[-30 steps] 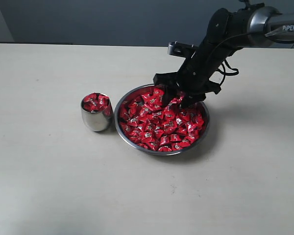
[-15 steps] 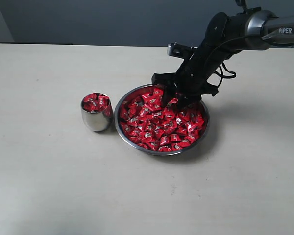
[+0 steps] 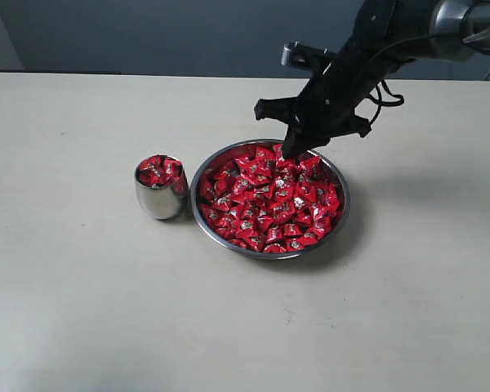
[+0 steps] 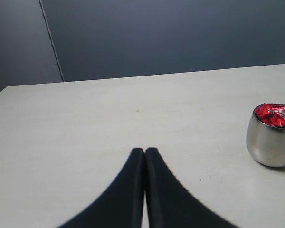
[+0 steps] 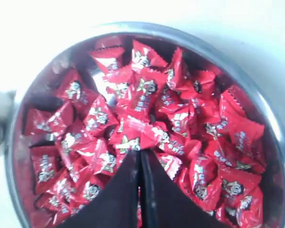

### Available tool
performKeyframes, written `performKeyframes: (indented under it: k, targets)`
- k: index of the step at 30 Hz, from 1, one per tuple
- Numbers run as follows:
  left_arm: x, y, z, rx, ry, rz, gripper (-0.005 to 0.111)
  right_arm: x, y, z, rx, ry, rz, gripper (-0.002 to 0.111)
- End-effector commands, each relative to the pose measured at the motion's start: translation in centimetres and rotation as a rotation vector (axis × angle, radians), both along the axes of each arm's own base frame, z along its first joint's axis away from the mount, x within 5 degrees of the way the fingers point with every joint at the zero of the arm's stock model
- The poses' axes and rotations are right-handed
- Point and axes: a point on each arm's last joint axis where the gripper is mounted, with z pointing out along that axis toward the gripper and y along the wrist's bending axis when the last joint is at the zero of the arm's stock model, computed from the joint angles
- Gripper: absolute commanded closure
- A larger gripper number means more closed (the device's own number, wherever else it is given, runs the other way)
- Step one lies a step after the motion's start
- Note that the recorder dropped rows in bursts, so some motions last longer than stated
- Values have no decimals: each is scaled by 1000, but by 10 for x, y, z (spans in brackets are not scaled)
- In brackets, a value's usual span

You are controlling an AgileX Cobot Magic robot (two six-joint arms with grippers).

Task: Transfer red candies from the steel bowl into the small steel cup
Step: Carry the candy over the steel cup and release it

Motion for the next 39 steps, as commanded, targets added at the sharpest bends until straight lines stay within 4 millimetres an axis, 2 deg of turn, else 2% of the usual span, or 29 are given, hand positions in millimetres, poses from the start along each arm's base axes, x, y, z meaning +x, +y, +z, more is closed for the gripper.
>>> performKeyframes:
  k: [1,5,12,19,25,31,39]
  targets:
    - [-1,0,3,2,-15,2,106,-12,8,41,115,-62,53,109]
    - [-1,0,3,2,-15,2,106,-29,36,49,214,-71,138,109]
    - [-1,0,3,2,-15,2,106,-57,89,37,219,-138,260,109]
    - [-1,0,3,2,-15,2,106,-55,125,25,206,-137,356,109]
    - [-1,0,3,2,-15,2,106,-44,129,15,130,-144,355,109]
    - [-1,0,3,2,-15,2,106,-43,129,6,104,-124,367,109]
    - [-1,0,3,2,-15,2,106,-43,133,3,147,-105,333,109]
